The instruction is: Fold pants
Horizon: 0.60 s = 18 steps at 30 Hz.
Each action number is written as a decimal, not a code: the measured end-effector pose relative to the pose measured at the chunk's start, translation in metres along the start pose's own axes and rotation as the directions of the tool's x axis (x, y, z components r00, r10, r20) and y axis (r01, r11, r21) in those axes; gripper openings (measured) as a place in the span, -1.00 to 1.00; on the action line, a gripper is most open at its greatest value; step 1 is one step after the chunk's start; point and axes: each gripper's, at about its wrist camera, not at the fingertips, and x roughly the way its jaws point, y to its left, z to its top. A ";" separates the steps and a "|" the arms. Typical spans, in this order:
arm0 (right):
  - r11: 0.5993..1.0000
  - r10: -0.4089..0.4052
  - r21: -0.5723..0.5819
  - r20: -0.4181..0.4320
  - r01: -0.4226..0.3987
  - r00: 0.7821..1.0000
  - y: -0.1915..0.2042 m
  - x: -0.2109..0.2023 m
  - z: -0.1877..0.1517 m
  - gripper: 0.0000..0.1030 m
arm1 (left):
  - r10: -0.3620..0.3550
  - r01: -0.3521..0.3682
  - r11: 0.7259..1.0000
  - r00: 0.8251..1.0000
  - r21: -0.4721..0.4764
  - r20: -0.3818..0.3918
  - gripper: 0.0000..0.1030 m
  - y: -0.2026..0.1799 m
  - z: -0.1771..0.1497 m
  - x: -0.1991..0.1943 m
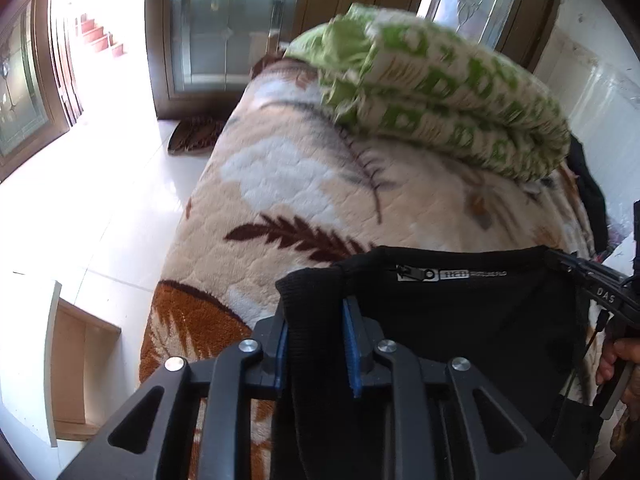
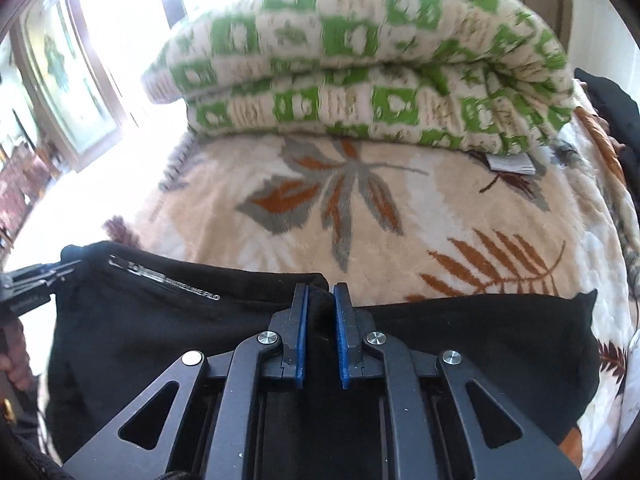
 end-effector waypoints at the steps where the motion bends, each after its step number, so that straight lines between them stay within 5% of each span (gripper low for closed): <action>1: 1.000 0.002 0.001 0.010 -0.002 1.000 -0.001 -0.005 -0.001 -0.78 | -0.014 0.014 1.000 1.000 0.004 0.016 -0.52 -0.002 0.000 -0.007; 10: 0.997 0.079 0.013 0.104 -0.081 0.991 -0.003 -0.065 -0.007 -0.78 | -0.128 0.125 0.991 0.990 0.054 0.065 -0.52 -0.005 -0.005 -0.060; 18: 0.988 0.151 0.013 0.111 -0.153 0.982 0.005 -0.126 -0.064 -0.78 | -0.238 0.229 0.959 0.971 0.169 0.033 -0.52 -0.016 -0.040 -0.106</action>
